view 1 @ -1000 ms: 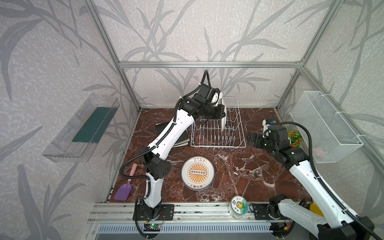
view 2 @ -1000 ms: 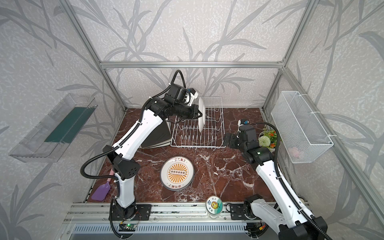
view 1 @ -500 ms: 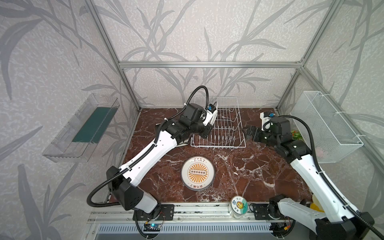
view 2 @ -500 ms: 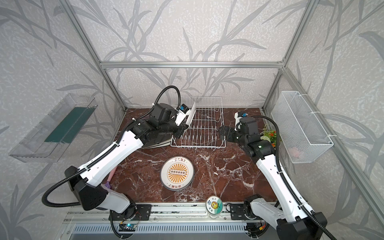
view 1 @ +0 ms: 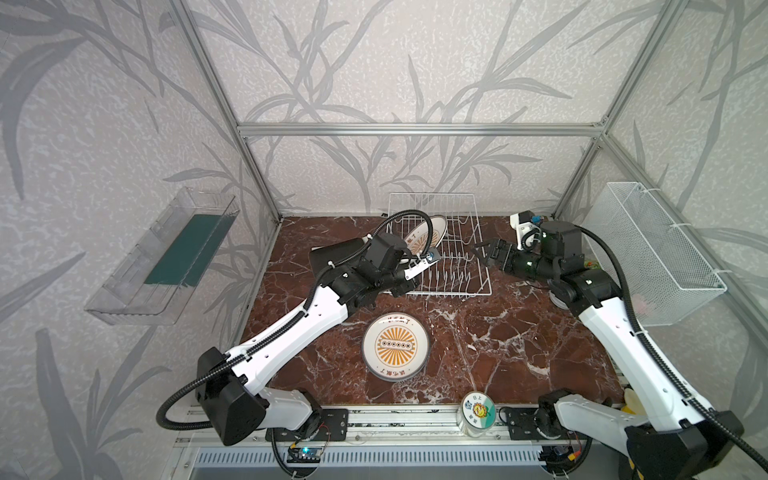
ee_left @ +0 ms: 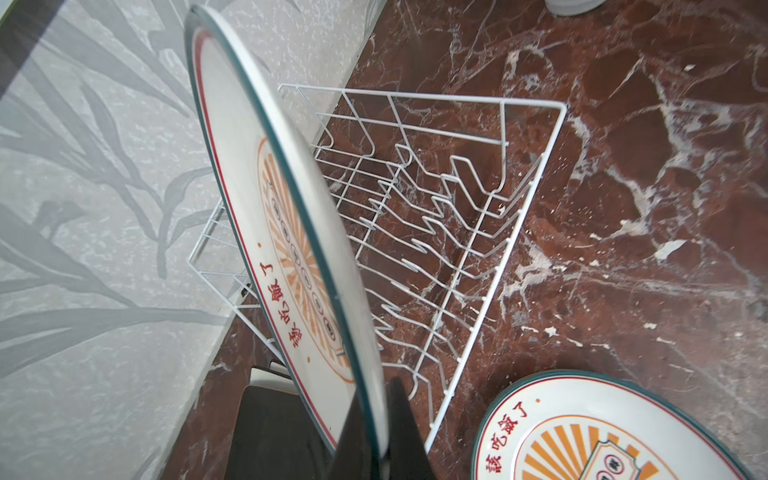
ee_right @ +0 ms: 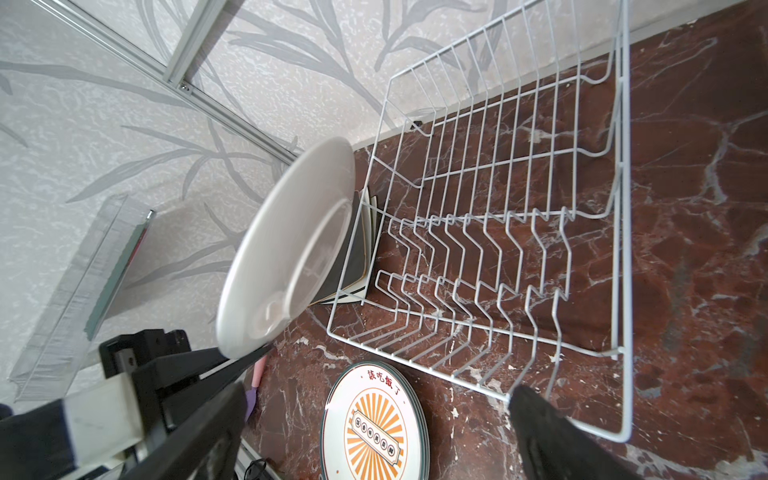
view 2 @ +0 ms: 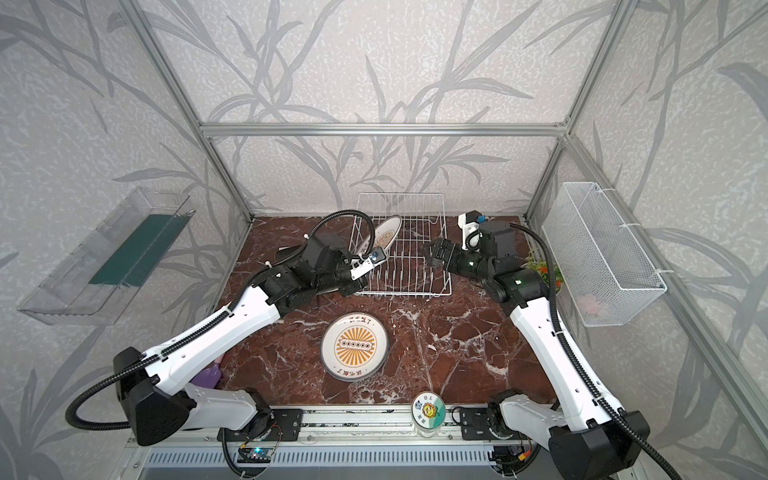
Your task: Unload the plates from the dish rack
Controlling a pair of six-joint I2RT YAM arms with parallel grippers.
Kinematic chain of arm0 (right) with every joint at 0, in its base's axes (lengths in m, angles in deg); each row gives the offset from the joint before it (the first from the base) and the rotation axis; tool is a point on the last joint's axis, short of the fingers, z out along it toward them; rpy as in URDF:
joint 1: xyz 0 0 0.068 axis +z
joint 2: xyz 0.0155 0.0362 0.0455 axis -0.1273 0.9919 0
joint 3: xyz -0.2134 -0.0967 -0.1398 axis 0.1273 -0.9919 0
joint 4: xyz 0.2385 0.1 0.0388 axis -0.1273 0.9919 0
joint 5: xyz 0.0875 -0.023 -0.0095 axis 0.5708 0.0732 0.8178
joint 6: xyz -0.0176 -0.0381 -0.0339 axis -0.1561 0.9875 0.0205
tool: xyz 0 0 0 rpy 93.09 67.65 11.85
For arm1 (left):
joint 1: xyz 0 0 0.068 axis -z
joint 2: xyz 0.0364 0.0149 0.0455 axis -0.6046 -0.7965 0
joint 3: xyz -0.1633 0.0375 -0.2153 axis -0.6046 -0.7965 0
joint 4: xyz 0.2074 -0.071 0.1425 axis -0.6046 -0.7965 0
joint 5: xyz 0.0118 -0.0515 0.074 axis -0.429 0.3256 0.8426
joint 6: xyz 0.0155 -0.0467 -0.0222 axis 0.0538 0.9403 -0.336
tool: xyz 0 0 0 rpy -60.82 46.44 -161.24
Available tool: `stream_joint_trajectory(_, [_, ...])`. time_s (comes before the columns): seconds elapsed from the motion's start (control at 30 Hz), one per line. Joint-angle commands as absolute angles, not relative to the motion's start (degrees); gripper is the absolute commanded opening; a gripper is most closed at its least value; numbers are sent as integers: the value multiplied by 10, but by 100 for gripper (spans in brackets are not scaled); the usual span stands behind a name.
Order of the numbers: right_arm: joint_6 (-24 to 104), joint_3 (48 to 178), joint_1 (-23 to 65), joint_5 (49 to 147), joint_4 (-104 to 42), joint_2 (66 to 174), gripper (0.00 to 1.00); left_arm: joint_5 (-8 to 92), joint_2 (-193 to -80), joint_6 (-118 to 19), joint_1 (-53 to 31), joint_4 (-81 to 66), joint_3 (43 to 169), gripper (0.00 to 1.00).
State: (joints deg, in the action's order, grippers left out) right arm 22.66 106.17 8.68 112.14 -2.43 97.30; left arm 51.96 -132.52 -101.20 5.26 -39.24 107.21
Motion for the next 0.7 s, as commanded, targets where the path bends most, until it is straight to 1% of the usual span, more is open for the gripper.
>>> stream_joint_trajectory(0.0, [195, 1072, 92, 1146, -47, 972, 97, 567, -1300, -1083, 63, -351, 1063, 0])
stream_joint_trajectory(0.33, [177, 1072, 125, 1139, -66, 1013, 97, 611, -1306, -1155, 96, -327, 1035, 0])
stream_joint_trajectory(0.43, [174, 1072, 137, 1126, -70, 1028, 94, 625, -1309, -1175, 107, -319, 1030, 0])
stream_joint_trajectory(0.53, [162, 1076, 143, 1117, -66, 1047, 88, 639, -1311, -1194, 117, -306, 1021, 0])
stream_joint_trajectory(0.67, [157, 1081, 151, 1105, -50, 1067, 84, 658, -1311, -1220, 128, -287, 1009, 0])
